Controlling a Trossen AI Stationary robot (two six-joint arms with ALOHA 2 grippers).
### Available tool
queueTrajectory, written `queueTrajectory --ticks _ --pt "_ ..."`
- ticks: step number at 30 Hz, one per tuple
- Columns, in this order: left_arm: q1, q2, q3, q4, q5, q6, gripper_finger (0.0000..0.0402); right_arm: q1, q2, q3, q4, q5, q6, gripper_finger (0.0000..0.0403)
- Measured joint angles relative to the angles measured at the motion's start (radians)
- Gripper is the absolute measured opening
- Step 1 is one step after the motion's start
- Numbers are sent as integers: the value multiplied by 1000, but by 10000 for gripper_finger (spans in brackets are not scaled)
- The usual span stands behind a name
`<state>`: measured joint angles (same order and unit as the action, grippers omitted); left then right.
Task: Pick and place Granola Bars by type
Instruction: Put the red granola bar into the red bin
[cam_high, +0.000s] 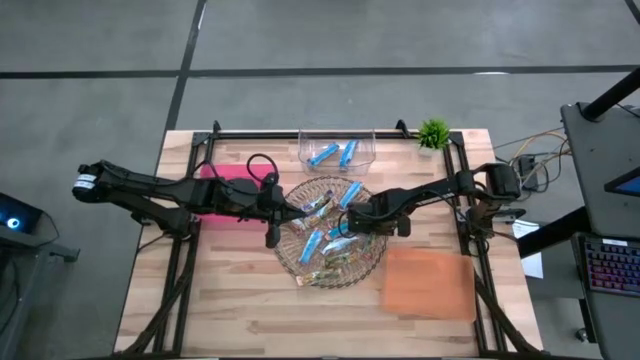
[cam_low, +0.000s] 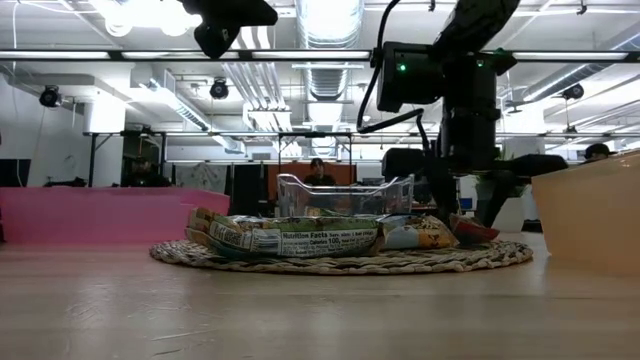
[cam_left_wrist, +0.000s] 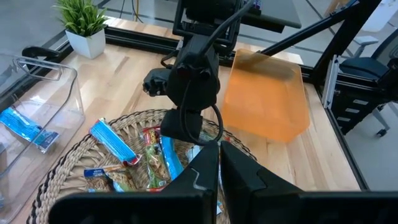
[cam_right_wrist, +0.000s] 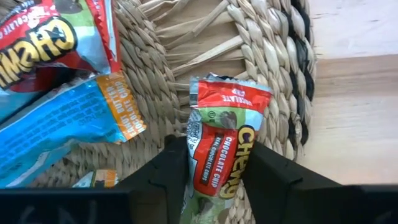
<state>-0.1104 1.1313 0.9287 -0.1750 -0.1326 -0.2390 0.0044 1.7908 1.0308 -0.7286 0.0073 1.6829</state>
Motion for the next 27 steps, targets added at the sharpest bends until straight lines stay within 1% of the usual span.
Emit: queueTrajectory --ticks 6,12,20,27 --pt "0 0 0 0 0 -2 0 0 0 8 -7 14 -4 89" --pt "0 0 0 0 0 -5 0 0 -5 29 0 19 -26 66" --pt "0 0 0 0 0 -33 0 0 -65 74 -108 26 -49 56" --pt "0 0 0 1 0 -29 0 7 -102 132 -111 61 -103 56"
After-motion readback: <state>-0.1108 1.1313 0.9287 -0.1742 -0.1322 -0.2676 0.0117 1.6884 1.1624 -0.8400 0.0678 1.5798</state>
